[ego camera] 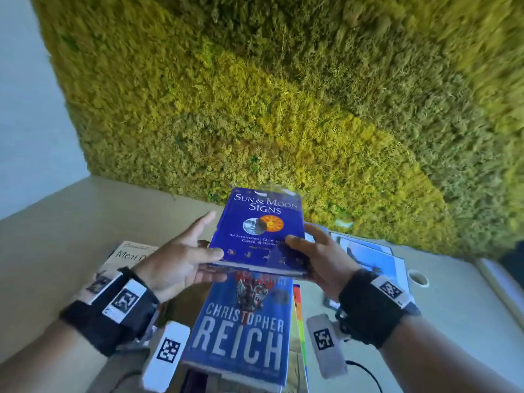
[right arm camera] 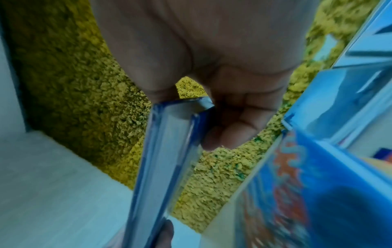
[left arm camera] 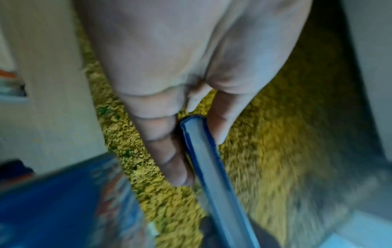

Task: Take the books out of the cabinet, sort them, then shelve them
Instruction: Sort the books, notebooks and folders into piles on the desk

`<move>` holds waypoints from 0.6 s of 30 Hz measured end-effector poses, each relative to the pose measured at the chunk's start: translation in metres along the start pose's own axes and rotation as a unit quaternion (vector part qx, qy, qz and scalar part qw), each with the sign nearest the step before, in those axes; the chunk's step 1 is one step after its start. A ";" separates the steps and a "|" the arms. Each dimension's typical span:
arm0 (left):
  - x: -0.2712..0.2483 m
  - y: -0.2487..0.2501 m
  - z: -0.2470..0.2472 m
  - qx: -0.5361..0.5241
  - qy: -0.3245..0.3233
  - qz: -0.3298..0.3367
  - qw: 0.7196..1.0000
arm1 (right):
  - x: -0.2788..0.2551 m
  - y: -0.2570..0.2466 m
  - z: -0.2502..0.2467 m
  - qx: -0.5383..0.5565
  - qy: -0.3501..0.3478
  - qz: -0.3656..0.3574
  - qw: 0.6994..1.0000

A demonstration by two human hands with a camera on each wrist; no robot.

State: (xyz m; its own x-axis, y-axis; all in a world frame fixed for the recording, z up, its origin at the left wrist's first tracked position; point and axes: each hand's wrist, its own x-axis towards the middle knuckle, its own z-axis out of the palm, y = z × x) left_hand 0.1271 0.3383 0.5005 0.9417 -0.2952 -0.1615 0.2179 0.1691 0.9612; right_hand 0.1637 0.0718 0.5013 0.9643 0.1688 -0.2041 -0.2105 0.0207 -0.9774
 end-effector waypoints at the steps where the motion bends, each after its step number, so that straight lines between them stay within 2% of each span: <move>1: -0.012 -0.009 0.002 0.076 -0.007 -0.006 0.997 | -0.013 0.010 -0.003 -0.031 0.011 0.000 0.999; 3: -0.033 -0.026 -0.001 0.224 -0.033 -0.017 0.974 | -0.041 0.032 -0.006 -0.129 0.005 0.012 0.992; 6: -0.054 -0.047 -0.009 0.423 -0.037 -0.043 0.904 | -0.072 0.067 -0.014 -0.296 -0.012 0.061 0.953; 8: -0.059 -0.060 -0.010 0.502 0.025 -0.042 0.863 | -0.086 0.078 -0.015 -0.337 0.007 0.066 0.939; 9: -0.061 -0.064 -0.008 0.511 0.059 -0.038 0.856 | -0.092 0.081 -0.012 -0.333 0.018 0.059 0.941; 10: -0.064 -0.067 -0.004 0.494 0.075 -0.036 0.866 | -0.097 0.081 -0.007 -0.326 0.018 0.054 0.944; 11: -0.067 -0.070 0.002 0.448 0.063 -0.038 0.891 | -0.101 0.081 -0.001 -0.312 0.008 0.056 0.948; 13: -0.073 -0.078 0.012 0.341 0.001 -0.029 0.940 | -0.107 0.083 0.009 -0.264 -0.011 0.070 0.962; 15: -0.084 -0.084 0.021 0.281 -0.023 -0.016 0.959 | -0.109 0.086 0.010 -0.205 -0.002 0.079 0.976; 18: -0.101 -0.100 0.031 0.203 -0.087 -0.042 0.974 | -0.112 0.093 -0.002 -0.114 0.025 0.087 0.989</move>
State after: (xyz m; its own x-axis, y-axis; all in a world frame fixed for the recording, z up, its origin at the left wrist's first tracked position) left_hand 0.0020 0.3221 0.4280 0.8593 -0.4533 -0.2369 0.1397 -0.2377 0.9612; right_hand 0.0363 0.0525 0.4332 0.9244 0.1005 -0.3678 -0.3384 -0.2283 -0.9129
